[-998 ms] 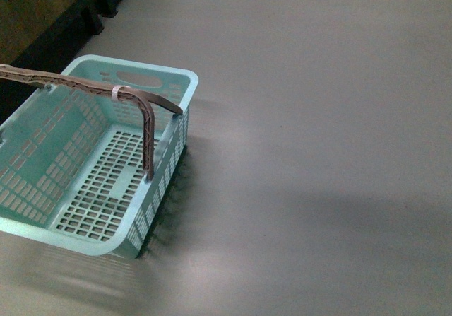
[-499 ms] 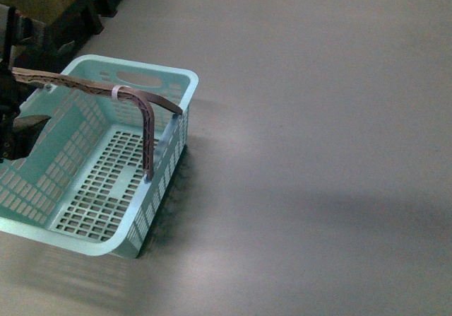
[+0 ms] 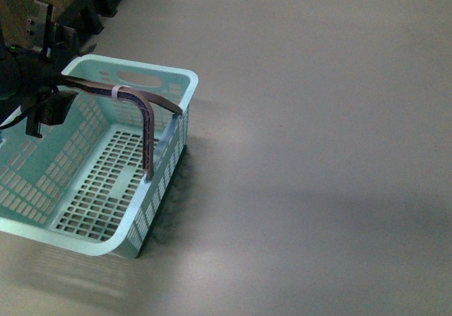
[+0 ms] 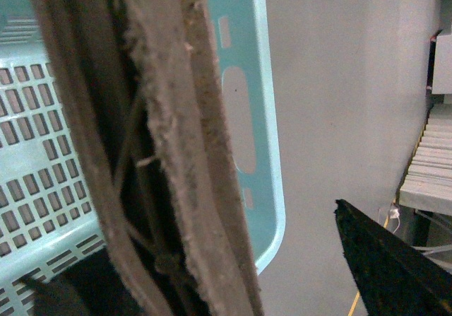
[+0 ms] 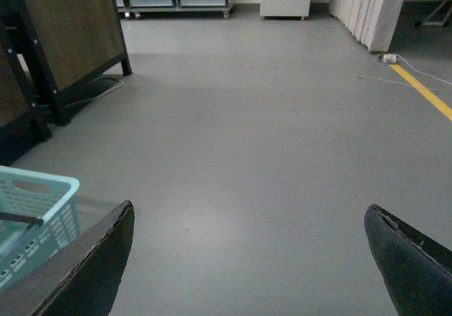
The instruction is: Pick lemon and mango into basket
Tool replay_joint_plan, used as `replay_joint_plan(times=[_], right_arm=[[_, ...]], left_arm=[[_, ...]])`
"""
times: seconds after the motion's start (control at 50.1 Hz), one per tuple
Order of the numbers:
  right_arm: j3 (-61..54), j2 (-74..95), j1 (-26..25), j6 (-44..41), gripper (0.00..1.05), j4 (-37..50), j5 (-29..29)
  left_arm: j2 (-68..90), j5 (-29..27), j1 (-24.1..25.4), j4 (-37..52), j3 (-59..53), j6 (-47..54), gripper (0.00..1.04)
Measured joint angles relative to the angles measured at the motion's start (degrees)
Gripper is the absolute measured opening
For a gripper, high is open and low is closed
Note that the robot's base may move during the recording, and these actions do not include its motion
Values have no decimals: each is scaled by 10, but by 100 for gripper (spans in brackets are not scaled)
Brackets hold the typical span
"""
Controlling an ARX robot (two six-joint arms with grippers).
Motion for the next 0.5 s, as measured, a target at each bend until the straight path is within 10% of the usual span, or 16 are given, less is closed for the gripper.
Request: replay_joint_plan(times=[0.499], right_arm=[[0, 0, 0, 0, 96, 0, 0]], left_arm=[[-17, -21, -14, -23, -17, -35, 6]])
